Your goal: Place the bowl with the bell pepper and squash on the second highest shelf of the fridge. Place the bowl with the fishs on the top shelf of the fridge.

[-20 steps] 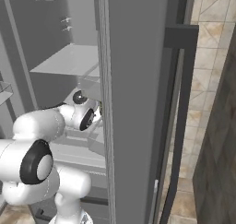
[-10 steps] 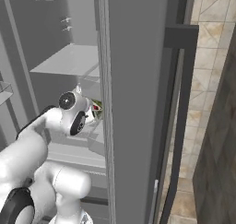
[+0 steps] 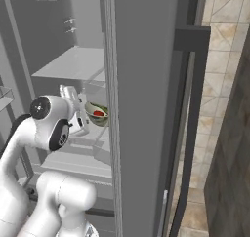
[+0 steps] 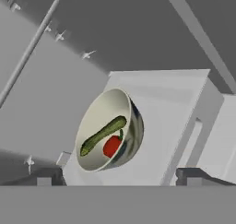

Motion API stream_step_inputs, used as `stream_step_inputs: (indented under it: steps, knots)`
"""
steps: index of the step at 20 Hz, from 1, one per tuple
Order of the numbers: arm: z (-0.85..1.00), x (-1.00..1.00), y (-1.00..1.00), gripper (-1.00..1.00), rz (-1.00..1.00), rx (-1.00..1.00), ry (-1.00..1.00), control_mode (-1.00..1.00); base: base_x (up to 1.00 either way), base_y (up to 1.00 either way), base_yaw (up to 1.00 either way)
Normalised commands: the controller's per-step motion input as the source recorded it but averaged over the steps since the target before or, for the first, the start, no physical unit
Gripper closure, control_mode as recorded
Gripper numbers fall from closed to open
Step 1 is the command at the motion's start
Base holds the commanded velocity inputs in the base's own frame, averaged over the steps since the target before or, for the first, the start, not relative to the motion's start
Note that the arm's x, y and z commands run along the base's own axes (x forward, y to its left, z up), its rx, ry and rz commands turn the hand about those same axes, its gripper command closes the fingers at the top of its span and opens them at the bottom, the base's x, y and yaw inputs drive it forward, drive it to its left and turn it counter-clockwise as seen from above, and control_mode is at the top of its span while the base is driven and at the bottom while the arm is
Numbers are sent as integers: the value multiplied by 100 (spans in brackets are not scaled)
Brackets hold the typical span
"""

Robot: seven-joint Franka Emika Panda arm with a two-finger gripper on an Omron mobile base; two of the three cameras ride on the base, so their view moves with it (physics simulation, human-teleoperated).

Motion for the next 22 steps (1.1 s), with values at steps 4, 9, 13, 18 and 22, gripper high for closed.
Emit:
stream_step_inputs:
  steps: [4,9,13,18,22]
  knots:
    - [89,-100,7,-100,0,9,6,-100,0,0,0]
    - [60,-99,8,-100,1,4,9,-100,0,0,0]
    - [2,-50,0,-100,1,1,1,100,-50,4,0]
    - [0,0,0,-100,0,0,0,100,-100,0,0]
    - [0,0,0,-100,0,0,0,100,-100,7,0]
